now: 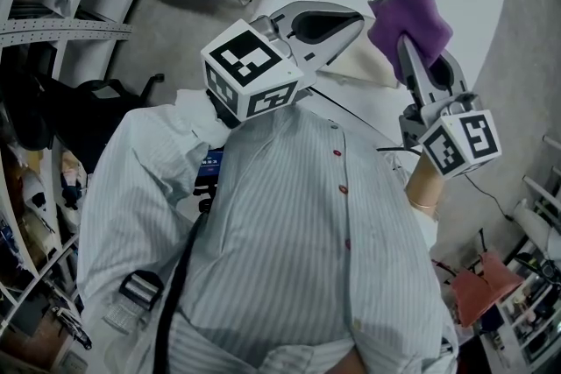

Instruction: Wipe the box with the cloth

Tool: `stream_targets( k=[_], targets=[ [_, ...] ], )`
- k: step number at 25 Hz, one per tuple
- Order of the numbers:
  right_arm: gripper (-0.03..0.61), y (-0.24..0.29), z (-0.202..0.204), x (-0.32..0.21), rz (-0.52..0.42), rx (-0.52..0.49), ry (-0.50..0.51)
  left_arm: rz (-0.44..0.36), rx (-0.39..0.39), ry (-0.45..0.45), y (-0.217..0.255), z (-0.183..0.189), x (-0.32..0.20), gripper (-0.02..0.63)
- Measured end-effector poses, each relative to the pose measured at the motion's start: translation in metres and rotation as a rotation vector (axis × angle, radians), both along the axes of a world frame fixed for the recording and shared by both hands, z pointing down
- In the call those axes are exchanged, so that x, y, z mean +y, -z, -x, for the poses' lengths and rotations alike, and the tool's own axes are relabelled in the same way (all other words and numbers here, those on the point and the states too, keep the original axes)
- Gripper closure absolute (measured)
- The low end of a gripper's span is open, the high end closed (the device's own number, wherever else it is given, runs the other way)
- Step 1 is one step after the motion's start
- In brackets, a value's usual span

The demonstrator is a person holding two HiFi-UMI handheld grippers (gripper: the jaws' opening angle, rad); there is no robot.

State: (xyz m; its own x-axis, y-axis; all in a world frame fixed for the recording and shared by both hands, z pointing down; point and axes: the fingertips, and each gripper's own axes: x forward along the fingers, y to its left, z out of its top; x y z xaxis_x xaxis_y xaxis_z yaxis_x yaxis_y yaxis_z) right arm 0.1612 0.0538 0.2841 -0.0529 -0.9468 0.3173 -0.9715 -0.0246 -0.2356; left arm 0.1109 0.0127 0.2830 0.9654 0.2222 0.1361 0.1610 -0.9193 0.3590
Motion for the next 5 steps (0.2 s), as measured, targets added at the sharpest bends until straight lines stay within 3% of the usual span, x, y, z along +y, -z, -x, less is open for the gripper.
stream_targets(
  k=[5],
  targets=[
    [0.537,0.0009,-0.0037,0.0014,0.002,0.004,-0.004,-0.004,0.005,-0.019,0.0,-0.008,0.0026,0.603]
  ],
)
